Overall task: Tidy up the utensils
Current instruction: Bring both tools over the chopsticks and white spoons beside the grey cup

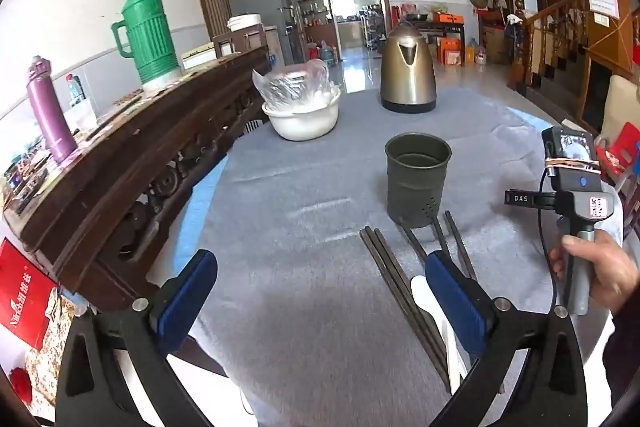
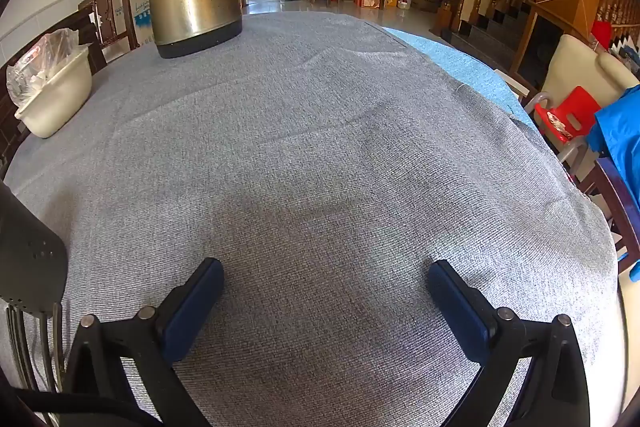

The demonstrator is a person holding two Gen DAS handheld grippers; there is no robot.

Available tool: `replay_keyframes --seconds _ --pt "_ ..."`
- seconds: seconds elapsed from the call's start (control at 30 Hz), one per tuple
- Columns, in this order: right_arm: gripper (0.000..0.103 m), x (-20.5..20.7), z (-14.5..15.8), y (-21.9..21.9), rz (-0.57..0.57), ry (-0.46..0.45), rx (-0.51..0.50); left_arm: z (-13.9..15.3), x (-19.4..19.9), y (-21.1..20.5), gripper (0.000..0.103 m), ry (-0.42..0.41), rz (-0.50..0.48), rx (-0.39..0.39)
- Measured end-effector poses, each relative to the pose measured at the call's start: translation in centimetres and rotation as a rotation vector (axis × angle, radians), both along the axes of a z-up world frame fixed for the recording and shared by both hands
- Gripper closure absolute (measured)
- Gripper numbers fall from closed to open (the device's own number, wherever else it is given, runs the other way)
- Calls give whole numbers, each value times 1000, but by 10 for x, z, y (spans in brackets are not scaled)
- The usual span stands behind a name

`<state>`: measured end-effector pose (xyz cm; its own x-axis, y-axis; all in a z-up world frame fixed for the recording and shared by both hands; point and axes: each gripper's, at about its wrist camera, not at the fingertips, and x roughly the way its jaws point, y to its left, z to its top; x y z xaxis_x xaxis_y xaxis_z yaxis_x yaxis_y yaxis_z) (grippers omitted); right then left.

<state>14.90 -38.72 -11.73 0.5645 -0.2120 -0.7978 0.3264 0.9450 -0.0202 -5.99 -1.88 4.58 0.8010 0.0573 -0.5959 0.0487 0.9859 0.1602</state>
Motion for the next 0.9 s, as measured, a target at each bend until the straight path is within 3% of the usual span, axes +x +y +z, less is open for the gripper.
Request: replay_keyframes --seconds 0.17,0.23,0.5,0.63,0.77,0.9 --pt "1 -2 5 6 88 77 -24 11 -18 1 0 -25 6 6" --pt "1 -22 15 14 75 84 -94 14 -24 9 0 -26 11 -1" --pt "1 -180 96 61 158 -203 -120 24 -47 11 0 -60 21 8" --pt "1 -247 138 72 136 -323 -128 32 -62 13 0 -88 18 16" --pt "1 -300 168 80 166 -443 -41 40 -80 18 0 -112 20 16" --pt "0 -333 191 92 173 -475 46 51 -102 32 0 -153 47 5"
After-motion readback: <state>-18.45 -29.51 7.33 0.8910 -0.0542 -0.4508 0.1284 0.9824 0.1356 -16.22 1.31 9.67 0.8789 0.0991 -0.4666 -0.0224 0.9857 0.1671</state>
